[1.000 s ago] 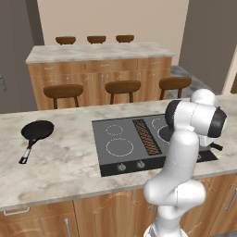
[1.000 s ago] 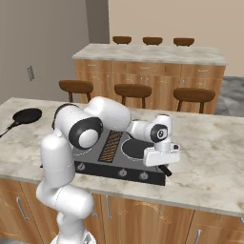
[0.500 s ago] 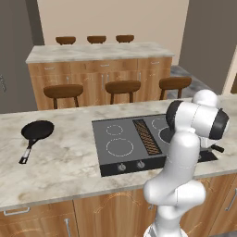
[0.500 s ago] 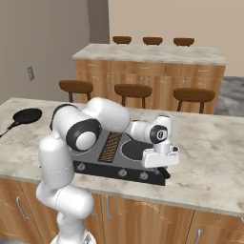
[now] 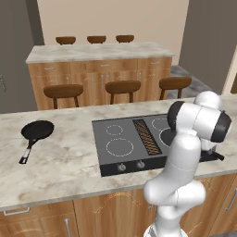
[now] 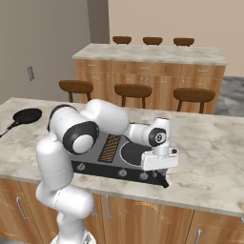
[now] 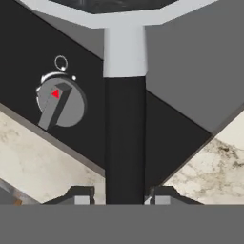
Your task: Place both pans onto different burners. Then place the lemon and the shrimp on different pans.
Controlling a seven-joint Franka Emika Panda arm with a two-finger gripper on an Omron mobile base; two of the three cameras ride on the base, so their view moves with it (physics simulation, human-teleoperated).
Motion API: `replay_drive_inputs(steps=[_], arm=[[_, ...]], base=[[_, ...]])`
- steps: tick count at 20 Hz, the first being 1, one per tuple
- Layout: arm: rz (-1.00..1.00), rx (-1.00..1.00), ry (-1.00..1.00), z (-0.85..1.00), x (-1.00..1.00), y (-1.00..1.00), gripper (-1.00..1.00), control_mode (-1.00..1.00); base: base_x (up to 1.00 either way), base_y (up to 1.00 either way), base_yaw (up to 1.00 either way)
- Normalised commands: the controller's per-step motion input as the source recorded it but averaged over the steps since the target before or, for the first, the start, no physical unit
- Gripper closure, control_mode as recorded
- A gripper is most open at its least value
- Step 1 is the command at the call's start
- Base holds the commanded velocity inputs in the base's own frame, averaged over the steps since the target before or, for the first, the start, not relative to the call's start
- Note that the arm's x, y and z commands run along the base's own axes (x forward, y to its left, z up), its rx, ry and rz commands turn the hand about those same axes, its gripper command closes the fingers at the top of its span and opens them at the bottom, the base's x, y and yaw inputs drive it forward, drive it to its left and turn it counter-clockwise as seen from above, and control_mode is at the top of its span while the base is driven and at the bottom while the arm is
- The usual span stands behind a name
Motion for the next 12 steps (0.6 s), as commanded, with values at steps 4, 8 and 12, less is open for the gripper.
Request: replay_drive_inputs(steps=[4,8,12], arm=[[-0.01,0.00,0.00,0.00,0.30,-0.01,-1.00,-1.00],[-0.07,0.02,-0.04,0.18,0.09,-0.07,-1.00,-1.00],[-0.15,0.00,-0.14,0.53,0.00,0.12,-1.00,-1.00]], base=[[0.00,0.00,0.00],[0.00,0.00,0.00],[0.00,0.00,0.00]])
